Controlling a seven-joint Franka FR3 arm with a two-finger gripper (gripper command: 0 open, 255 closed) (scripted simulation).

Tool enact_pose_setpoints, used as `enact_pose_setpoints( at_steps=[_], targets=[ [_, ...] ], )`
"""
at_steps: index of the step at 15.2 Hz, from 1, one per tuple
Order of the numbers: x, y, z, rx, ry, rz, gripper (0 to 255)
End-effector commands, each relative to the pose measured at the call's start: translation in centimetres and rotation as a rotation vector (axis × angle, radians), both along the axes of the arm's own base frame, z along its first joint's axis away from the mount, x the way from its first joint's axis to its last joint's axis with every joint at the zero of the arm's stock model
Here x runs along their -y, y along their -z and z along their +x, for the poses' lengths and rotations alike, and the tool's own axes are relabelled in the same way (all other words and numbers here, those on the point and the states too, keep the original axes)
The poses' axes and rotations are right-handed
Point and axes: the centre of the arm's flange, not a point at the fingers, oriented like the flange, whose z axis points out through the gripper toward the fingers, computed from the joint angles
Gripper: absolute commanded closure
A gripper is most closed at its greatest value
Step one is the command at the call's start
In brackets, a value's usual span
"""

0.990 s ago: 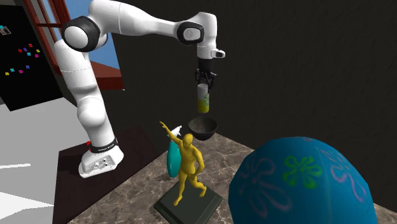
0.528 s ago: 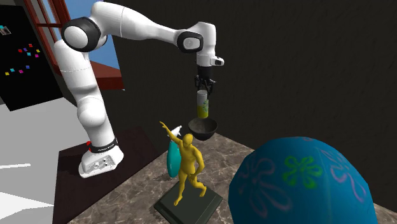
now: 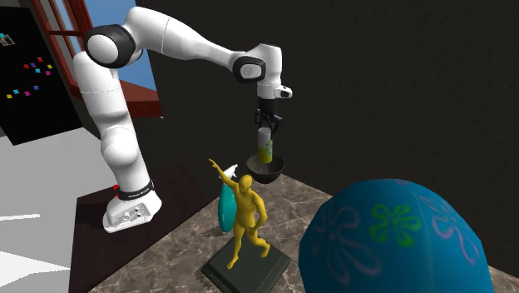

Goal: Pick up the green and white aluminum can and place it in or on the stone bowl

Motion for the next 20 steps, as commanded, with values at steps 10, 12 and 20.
enact_pose_setpoints(
  at_steps=[10,12,20],
  targets=[
    [0.0,2.2,0.0,0.001,0.0,0.0,255],
    [0.0,2.2,0.0,0.001,0.0,0.0,0],
    [0.0,-1.7,0.0,0.001,0.0,0.0,0]
  ],
)
